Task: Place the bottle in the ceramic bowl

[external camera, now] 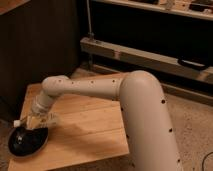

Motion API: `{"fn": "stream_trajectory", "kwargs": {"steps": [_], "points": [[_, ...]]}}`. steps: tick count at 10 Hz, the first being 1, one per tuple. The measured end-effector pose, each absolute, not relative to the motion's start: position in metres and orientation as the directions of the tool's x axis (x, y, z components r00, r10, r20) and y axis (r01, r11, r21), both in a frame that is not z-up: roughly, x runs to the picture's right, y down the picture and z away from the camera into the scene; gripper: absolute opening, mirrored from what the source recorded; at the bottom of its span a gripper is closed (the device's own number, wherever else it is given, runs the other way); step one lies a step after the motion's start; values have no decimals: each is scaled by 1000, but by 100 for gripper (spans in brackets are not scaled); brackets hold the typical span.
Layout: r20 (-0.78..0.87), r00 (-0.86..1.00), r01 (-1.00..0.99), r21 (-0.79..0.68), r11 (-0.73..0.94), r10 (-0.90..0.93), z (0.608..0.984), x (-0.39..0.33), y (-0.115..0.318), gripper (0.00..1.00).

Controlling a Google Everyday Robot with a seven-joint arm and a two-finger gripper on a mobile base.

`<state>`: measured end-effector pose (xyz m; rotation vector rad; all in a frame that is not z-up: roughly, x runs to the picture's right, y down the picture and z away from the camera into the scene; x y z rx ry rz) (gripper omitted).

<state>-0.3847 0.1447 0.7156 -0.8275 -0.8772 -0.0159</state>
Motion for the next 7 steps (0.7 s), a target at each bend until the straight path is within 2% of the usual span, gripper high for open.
{"fn": "stream_trajectory", "kwargs": {"steps": [7], "points": [[743, 600, 414, -606, 680, 296, 689, -422, 151, 0]]}}
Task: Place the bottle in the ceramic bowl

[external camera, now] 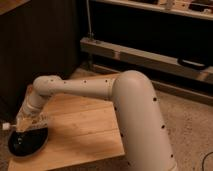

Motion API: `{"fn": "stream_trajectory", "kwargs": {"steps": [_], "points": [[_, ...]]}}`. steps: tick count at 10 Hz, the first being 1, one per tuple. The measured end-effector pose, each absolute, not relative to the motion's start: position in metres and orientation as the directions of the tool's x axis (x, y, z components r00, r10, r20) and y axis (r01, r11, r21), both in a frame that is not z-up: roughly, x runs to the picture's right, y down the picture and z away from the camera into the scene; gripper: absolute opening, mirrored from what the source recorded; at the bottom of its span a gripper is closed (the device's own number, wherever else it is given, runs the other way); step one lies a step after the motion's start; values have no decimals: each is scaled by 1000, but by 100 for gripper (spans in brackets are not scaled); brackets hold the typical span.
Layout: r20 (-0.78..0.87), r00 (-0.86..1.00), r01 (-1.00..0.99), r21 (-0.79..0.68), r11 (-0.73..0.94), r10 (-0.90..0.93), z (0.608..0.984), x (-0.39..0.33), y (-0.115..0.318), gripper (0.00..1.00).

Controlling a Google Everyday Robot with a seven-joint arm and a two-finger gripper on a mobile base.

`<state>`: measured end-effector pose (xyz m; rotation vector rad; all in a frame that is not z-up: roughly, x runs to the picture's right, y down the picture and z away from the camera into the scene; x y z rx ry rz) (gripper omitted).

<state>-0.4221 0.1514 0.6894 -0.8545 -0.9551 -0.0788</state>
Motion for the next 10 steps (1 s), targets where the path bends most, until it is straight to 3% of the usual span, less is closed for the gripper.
{"fn": "stream_trajectory", "kwargs": {"steps": [5, 7, 10], "points": [[775, 564, 476, -587, 655, 284, 666, -444, 169, 2], [778, 574, 498, -579, 645, 256, 663, -449, 177, 14], [764, 604, 510, -588, 627, 225, 665, -446, 189, 47]]}}
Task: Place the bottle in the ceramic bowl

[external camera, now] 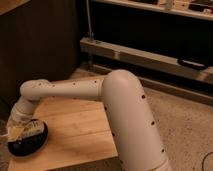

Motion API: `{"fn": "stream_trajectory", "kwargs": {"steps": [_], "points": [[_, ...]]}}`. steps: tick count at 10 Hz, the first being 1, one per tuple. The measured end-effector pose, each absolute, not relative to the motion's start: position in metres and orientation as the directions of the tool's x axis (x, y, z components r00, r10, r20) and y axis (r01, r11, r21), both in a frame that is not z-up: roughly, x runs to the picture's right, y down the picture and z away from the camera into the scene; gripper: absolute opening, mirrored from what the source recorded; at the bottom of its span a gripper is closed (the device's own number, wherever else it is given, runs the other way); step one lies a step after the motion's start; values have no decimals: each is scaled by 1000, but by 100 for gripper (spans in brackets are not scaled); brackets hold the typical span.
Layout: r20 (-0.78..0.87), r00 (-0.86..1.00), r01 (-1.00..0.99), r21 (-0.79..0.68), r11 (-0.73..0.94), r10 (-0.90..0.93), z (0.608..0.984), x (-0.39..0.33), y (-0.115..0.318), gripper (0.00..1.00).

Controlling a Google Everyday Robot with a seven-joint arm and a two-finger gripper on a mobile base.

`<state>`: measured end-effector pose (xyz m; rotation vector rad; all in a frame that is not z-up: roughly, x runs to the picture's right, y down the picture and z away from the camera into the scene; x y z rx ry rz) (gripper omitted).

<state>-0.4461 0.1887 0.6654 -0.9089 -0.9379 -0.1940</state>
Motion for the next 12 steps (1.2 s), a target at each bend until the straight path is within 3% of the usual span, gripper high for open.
{"fn": "stream_trajectory", "kwargs": {"steps": [2, 4, 12], "points": [[755, 620, 516, -599, 613, 216, 668, -442, 197, 68], [748, 625, 515, -610, 602, 224, 670, -437, 202, 79], [748, 609, 507, -622, 596, 263, 672, -429, 207, 80]]}}
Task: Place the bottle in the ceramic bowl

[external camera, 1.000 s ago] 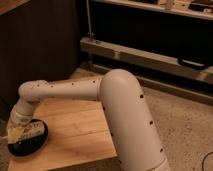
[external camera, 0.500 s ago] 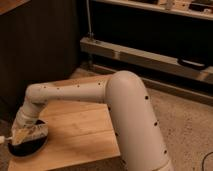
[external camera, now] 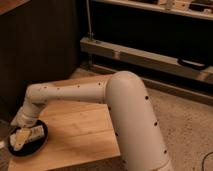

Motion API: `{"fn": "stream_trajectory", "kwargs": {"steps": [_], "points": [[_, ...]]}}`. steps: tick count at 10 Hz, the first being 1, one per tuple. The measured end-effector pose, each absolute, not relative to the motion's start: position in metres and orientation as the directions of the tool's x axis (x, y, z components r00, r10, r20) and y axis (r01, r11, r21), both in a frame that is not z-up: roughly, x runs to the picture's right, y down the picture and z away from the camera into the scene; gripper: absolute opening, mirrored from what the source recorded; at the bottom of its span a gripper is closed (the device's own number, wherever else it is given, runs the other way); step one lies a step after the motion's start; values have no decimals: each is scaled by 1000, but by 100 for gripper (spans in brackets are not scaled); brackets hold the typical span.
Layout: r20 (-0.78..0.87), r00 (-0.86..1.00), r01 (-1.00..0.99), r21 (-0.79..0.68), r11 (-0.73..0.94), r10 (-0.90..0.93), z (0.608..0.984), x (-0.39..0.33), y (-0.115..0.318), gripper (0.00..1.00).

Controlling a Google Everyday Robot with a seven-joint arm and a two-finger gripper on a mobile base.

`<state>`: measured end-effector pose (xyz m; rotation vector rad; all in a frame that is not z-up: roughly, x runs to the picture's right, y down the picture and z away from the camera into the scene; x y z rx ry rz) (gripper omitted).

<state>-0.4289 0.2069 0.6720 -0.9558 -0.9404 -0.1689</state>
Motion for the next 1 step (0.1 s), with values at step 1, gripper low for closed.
{"fn": "stream_trajectory", "kwargs": {"steps": [1], "points": [[748, 609, 506, -623, 597, 263, 672, -428, 207, 80]]}}
